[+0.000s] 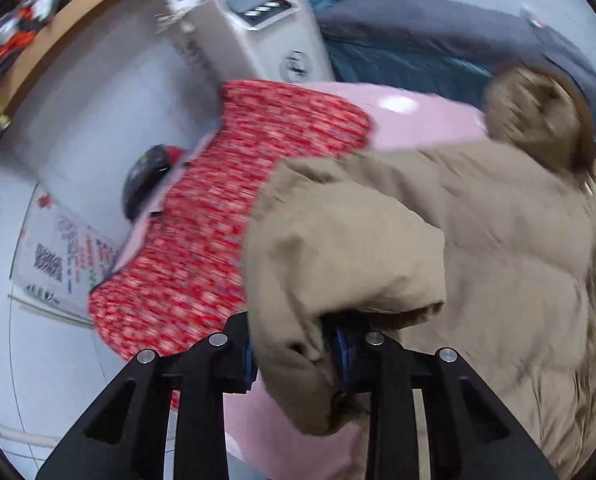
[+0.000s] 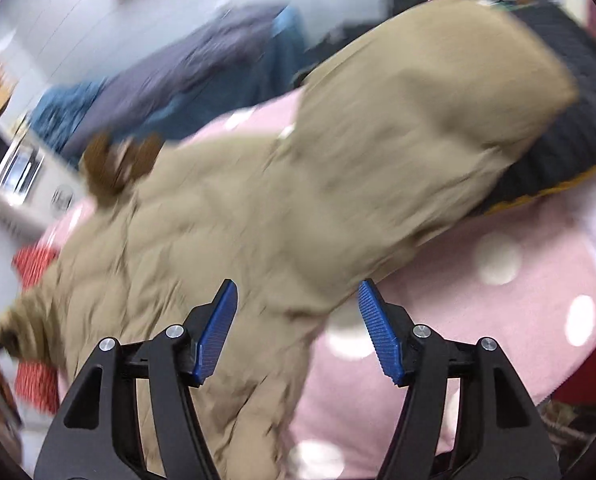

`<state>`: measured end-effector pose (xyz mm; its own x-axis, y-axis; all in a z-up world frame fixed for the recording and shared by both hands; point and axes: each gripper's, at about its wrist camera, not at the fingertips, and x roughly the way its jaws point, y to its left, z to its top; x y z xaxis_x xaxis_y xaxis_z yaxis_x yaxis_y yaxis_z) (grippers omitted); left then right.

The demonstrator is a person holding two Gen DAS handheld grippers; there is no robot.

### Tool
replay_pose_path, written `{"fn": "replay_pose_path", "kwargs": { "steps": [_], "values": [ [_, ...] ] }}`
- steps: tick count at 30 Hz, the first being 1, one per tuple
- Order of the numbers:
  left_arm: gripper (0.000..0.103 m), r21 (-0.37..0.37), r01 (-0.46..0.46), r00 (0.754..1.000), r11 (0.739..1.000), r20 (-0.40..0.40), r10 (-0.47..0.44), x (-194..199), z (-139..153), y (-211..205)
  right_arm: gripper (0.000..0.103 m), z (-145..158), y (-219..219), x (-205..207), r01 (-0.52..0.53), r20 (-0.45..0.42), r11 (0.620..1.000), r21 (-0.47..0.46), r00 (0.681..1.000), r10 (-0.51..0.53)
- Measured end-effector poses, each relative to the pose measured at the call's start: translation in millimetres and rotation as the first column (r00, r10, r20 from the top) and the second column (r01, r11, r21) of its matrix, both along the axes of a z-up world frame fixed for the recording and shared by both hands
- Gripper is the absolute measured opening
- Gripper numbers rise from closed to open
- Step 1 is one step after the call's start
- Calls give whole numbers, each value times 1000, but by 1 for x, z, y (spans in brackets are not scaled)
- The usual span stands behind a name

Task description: Fold large clothes

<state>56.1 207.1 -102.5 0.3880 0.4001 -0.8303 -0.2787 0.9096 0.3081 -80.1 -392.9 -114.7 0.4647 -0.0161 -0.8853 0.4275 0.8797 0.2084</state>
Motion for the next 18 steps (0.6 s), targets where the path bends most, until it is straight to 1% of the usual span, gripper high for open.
{"fn": "replay_pose_path", "kwargs": {
  "steps": [2,3,4,5,6,7,8,9,10,13,15,18],
  "values": [
    [34,-20,-70,997,997,40,71,11,11,33,64,-13,13,6,-68,-41,997,35,997,70],
    [42,-43,-112,991,993,72,115,16,19,54,64,-21,19,8,-99,-67,994,53,992,102],
    [58,-43,-136,987,990,84,139,19,22,66,64,-27,23,8,-114,-79,991,66,990,119],
    [67,-33,-166,981,986,96,169,20,26,77,64,-34,26,9,-133,-98,987,90,985,142],
    [85,-27,-195,975,980,105,197,22,30,88,64,-42,29,9,-147,-122,983,112,979,161],
    [89,-47,-217,968,975,120,221,22,34,100,65,-48,28,8,-152,-139,980,127,976,170],
    [89,-74,-229,962,971,136,237,19,37,109,67,-53,30,6,-155,-153,977,145,972,177],
    [89,-86,-239,958,967,145,249,17,40,117,68,-62,30,4,-152,-178,973,171,967,182],
    [92,-82,-244,956,966,145,254,15,41,121,68,-68,34,0,-141,-198,973,182,964,177],
    [96,-49,-277,948,959,148,282,3,42,134,68,-89,33,-8,-107,-250,967,230,954,165],
    [96,-74,-320,932,944,155,328,-10,42,148,68,-96,29,-17,-77,-273,964,254,950,148],
    [96,-142,-392,896,909,166,412,-30,44,178,68,-111,26,-25,-47,-322,952,301,935,148]
  ]
}}
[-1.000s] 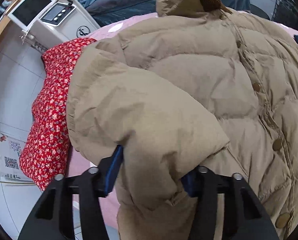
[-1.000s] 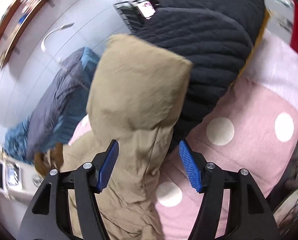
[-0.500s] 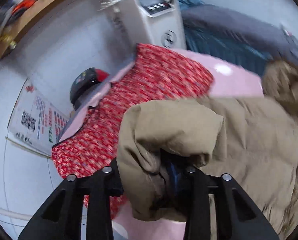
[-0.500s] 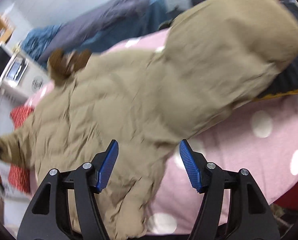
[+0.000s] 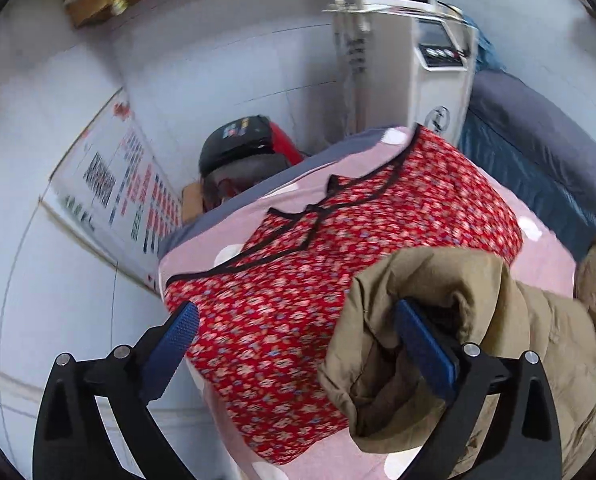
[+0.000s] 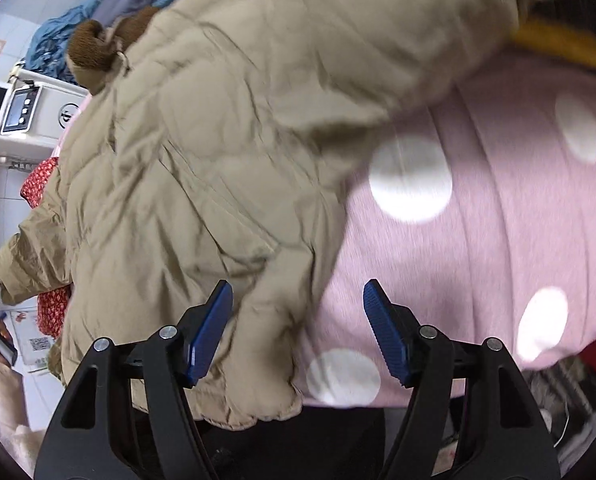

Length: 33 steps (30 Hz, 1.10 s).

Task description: Fold large clothes

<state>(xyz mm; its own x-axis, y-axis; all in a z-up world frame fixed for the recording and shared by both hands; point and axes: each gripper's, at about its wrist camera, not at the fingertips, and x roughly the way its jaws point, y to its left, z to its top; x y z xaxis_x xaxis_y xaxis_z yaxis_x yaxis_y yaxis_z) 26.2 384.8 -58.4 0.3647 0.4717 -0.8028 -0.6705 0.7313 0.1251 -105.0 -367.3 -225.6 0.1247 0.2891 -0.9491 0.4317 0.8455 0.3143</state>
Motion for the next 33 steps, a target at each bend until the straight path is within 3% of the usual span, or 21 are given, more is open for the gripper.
{"fn": "replay_pose_path", "kwargs": {
  "steps": [3,5,7,11,14,16,19,21,23,25,29,30,31,32,33],
  "values": [
    [96,-89,-121,990,989,65,127,-27,7,33,68,-13,1,-6,-6,-51,1000,26,999,7],
    [96,-101,-149,983,984,94,159,-39,11,38,68,-20,5,-8,-16,-80,999,31,997,18],
    [96,-107,-116,986,987,104,127,-48,11,31,68,-27,11,-8,-36,-103,998,50,994,41],
    [96,-128,67,997,990,46,-61,-52,-12,-20,68,-40,27,-4,-85,-136,993,87,986,97],
    [96,-240,249,965,938,-17,-260,-56,-48,-74,68,-49,36,-2,-111,-153,989,102,980,126],
    [96,-302,351,915,886,-88,-393,-61,-79,-112,68,-54,34,-6,-99,-164,989,114,980,117],
    [96,-325,447,834,833,-187,-520,-75,-122,-153,68,-63,26,-18,-41,-181,984,172,981,72],
    [96,-380,434,809,817,-233,-539,-81,-145,-159,69,-71,20,-26,0,-192,973,230,980,45],
    [96,-472,379,813,796,-241,-530,-88,-165,-161,69,-79,20,-32,29,-189,956,293,982,28],
    [96,-555,346,824,756,-206,-528,-93,-176,-163,69,-90,24,-37,58,-193,928,368,981,15],
    [96,-588,318,829,744,-209,-519,-95,-186,-167,67,-115,36,-43,99,-215,876,473,977,5],
    [96,-612,311,828,727,-200,-523,-94,-188,-167,63,-118,35,-44,110,-215,873,476,977,-6],
    [96,-636,299,829,711,-196,-523,-93,-190,-167,48,-118,33,-47,127,-205,863,488,978,-28],
    [96,-640,295,829,710,-199,-523,-93,-191,-167,34,-118,32,-48,136,-194,857,497,980,-43],
    [96,-634,302,823,711,-203,-531,-92,-190,-168,29,-115,30,-48,139,-183,859,493,982,-54]
  ]
}}
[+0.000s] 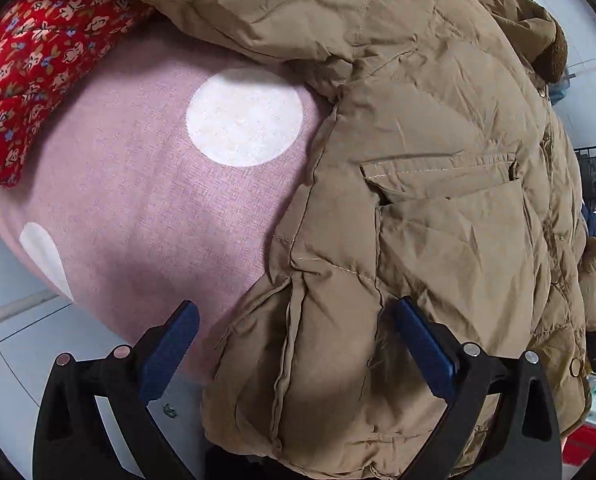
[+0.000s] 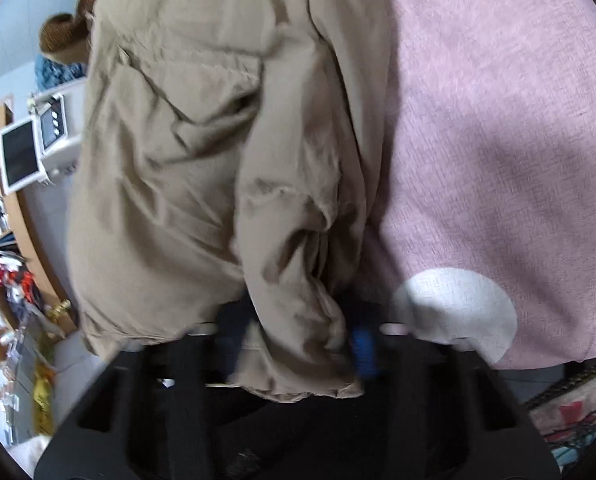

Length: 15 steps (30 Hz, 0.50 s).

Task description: Fold large clothes

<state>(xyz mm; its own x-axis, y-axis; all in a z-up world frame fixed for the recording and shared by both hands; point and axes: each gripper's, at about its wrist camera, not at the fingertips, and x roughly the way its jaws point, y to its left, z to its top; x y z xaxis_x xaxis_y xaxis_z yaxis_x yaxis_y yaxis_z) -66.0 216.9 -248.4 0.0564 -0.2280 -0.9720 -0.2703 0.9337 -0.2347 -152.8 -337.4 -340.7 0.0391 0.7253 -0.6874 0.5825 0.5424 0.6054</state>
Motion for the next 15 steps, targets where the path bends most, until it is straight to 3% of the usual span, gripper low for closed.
{"fn": "replay_pose_path", "kwargs": {
  "steps": [2,7,10,13,15],
  "values": [
    [96,13,24,1000,1000,5,-24,3,3,-3,17,18,-4,0,19,61,1000,-9,998,-19],
    [96,36,80,997,996,11,-81,16,14,-13,12,106,-43,6,118,257,992,-40,961,-104],
    [96,59,134,991,989,15,-136,28,18,-29,11,167,-78,14,132,356,986,-104,931,-87],
    [96,70,190,981,979,12,-192,40,18,-47,11,196,-93,24,13,323,973,-230,944,63],
    [96,102,216,976,971,9,-218,46,18,-55,11,185,-93,26,-125,221,914,-386,949,223]
  ]
}}
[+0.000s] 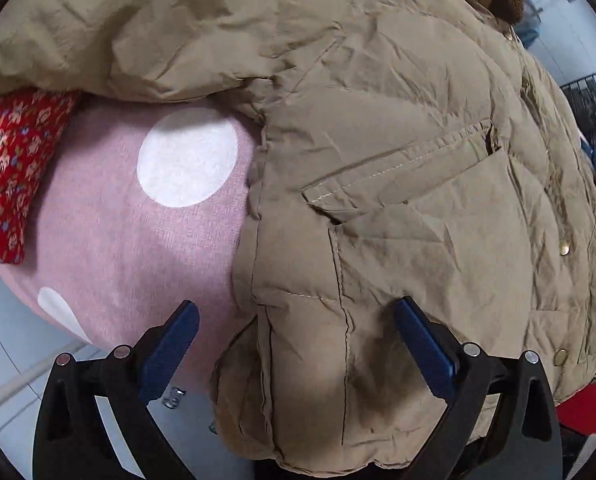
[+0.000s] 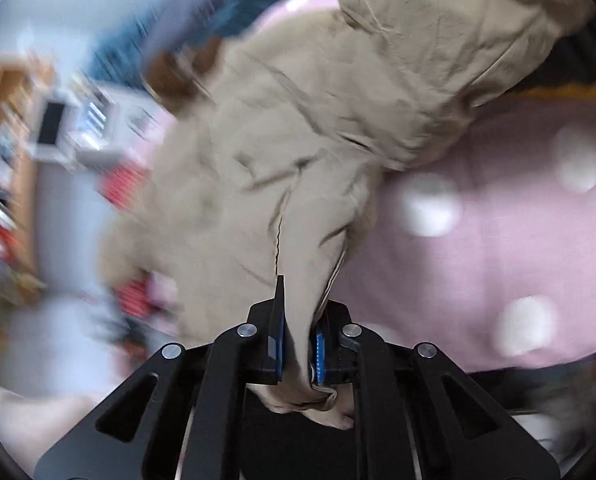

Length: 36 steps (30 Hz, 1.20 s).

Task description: Fold large clothes

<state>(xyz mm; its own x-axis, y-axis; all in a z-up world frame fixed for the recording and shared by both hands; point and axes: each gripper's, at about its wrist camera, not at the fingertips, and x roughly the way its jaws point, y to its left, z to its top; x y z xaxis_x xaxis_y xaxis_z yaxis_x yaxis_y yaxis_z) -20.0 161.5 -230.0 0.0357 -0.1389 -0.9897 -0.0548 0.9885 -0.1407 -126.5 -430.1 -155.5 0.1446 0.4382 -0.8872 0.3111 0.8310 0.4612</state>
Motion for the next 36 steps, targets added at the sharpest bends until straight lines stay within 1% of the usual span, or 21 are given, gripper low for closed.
{"fn": "replay_pose_path", "kwargs": {
  "steps": [2,4,6,8,9,12,14,16,18,19,20,22,24,25,27,28,30,31,32,34,36],
  "values": [
    [96,18,3,1000,1000,-1,-3,-2,-3,-8,13,-28,14,3,-85,-108,994,-70,991,77],
    [96,30,-15,1000,999,-13,16,-5,-10,-5,17,-65,25,-3,-88,-206,992,-85,976,69],
    [97,64,-34,999,997,-27,35,-9,-17,4,25,-91,34,-11,-73,-246,992,-100,968,46],
    [97,56,-56,997,997,-46,59,-9,-22,13,39,-118,49,-21,-124,-312,983,-135,947,77],
    [97,45,-72,996,996,-54,74,-9,-23,16,42,-130,56,-26,-155,-335,975,-161,937,93],
    [97,69,-61,997,996,-52,64,-10,-17,26,44,-123,54,-29,-137,-321,971,-194,945,69],
    [97,165,14,1000,986,-12,-13,-6,-1,15,51,-112,46,-29,-132,-348,966,-223,936,48],
    [96,234,69,995,970,50,-83,1,20,1,53,-86,41,-19,-160,-346,943,-292,937,52],
    [96,243,125,978,962,131,-161,7,47,-19,59,-59,46,-4,-209,-304,897,-389,948,89],
    [96,240,143,970,960,159,-185,10,55,-28,66,-41,51,7,-234,-267,855,-463,957,117],
    [96,234,160,961,959,184,-205,13,63,-38,68,-28,59,17,-239,-223,824,-513,965,141],
    [96,193,218,944,957,209,-257,21,71,-63,68,-9,72,33,-225,-133,813,-536,974,182],
    [96,184,270,928,945,210,-306,19,67,-86,75,0,93,51,-214,-28,840,-499,972,232],
    [96,181,295,921,938,206,-330,12,57,-96,83,-2,101,52,-227,-11,845,-484,967,254],
    [96,169,343,916,924,158,-368,7,33,-110,83,-22,133,65,-281,-14,849,-448,951,307],
    [96,174,355,917,919,129,-378,5,25,-109,83,-40,140,62,-320,-36,842,-434,940,338],
    [98,220,383,917,897,26,-398,2,-3,-109,83,-75,150,70,-397,-142,808,-435,916,374],
    [98,215,385,919,897,-4,-394,-3,-14,-105,85,-97,155,62,-448,-206,784,-430,894,398],
    [98,183,367,927,912,6,-374,-9,-21,-96,90,-111,156,54,-469,-214,776,-422,883,417],
    [98,140,334,940,932,23,-340,-16,-28,-82,93,-124,153,39,-453,-166,782,-428,890,425],
    [98,120,331,942,936,16,-335,-18,-35,-76,96,-127,148,36,-429,-163,804,-413,903,398]
  ]
}}
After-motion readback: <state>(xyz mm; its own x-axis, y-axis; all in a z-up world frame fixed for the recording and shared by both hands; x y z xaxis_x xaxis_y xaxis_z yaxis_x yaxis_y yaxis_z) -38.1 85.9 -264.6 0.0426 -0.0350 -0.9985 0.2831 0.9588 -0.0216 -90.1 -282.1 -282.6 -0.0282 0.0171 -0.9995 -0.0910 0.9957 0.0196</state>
